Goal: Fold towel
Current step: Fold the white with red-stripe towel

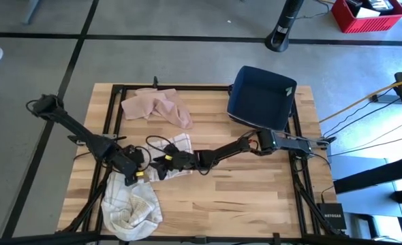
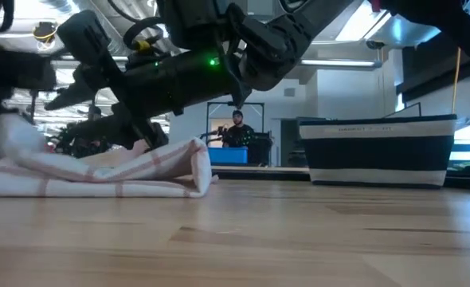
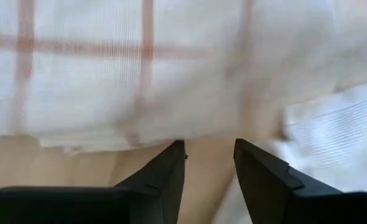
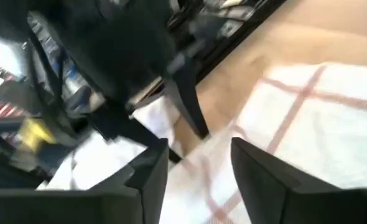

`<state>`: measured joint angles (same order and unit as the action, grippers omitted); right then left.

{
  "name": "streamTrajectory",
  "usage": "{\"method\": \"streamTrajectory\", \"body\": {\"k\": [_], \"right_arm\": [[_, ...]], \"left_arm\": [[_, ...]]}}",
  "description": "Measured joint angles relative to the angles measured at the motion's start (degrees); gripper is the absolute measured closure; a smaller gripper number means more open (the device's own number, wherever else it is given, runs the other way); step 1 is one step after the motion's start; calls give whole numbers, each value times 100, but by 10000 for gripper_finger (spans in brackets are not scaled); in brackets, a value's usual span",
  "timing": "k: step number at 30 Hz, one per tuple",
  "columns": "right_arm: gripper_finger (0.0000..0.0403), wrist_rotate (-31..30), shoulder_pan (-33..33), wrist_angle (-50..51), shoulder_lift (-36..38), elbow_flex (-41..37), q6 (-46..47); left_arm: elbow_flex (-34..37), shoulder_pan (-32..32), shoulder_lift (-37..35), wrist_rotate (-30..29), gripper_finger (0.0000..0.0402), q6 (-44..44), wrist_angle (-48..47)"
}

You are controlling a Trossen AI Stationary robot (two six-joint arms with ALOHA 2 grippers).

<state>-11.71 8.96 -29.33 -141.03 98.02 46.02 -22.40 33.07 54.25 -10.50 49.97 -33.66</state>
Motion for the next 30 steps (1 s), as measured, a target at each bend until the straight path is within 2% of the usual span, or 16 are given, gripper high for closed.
{"method": "streamTrajectory", "body": {"k": [4, 7, 10, 12, 14, 16, 20, 26, 30], "right_arm": [[207, 586, -127, 196, 190, -4, -261], [206, 668, -169, 714, 525, -9, -882], [206, 373, -151, 1903, 1053, -9, -1730], [206, -53, -128, 2895, 1376, -1, -2242], [206, -424, -48, 3727, 1573, -37, -2737], [206, -426, 9, 4096, 1639, -193, -3200], [206, 217, 45, 3850, 1633, -814, -3438], [206, 483, 46, 3410, 1732, -1905, -3317], [206, 414, 115, 2943, 1772, -2400, -3265]], "left_arm": [[-359, 132, -285, -57, 270, 258, -536], [-497, 255, -493, -333, 270, 223, -351], [-498, 327, -551, -1158, 270, 116, 111], [-454, 334, -453, -1652, 270, 54, 534], [-258, 275, -308, -1841, 270, -141, 1025], [-43, 162, -97, -1840, 270, -328, 1514], [326, -13, 369, -1838, 270, -393, 1893], [714, -45, 921, -1904, 270, -54, 2005], [995, -45, 1187, -2080, 270, 72, 2439]]}}
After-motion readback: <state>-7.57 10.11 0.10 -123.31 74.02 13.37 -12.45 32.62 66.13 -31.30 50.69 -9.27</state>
